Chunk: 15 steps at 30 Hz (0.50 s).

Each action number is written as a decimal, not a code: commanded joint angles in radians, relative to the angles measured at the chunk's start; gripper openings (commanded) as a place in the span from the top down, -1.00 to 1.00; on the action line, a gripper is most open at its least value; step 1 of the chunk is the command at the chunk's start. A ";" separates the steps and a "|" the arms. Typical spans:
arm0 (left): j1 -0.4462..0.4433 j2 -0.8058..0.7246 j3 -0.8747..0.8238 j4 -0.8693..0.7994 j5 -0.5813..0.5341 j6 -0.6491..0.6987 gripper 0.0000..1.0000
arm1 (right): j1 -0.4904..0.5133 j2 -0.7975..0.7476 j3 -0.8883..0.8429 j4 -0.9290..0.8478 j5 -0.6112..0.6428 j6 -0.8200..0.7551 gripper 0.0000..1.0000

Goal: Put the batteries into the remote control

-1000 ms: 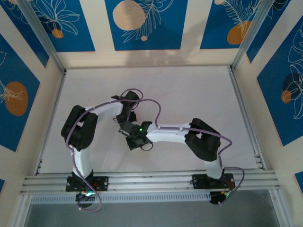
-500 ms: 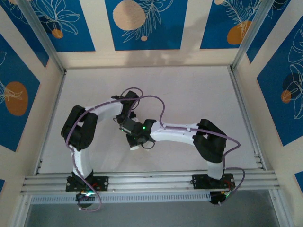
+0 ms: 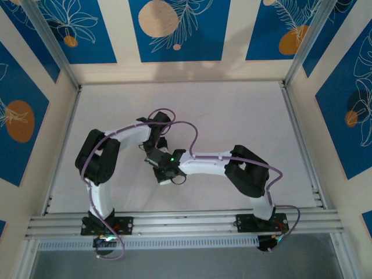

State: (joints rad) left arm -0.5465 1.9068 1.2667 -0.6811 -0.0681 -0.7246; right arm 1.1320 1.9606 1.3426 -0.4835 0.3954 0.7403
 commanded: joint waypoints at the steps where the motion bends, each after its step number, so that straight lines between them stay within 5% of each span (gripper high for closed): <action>1: -0.011 0.005 -0.020 -0.022 0.021 0.003 -0.04 | -0.005 -0.032 0.005 -0.010 0.002 0.001 0.80; 15: -0.012 -0.186 0.079 -0.124 0.017 0.089 -0.23 | 0.006 -0.485 -0.255 0.011 0.113 0.075 0.54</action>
State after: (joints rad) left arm -0.5484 1.8137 1.3010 -0.7551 -0.0601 -0.6773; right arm 1.1374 1.5585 1.1572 -0.4751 0.4492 0.7727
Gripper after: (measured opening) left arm 0.618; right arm 0.221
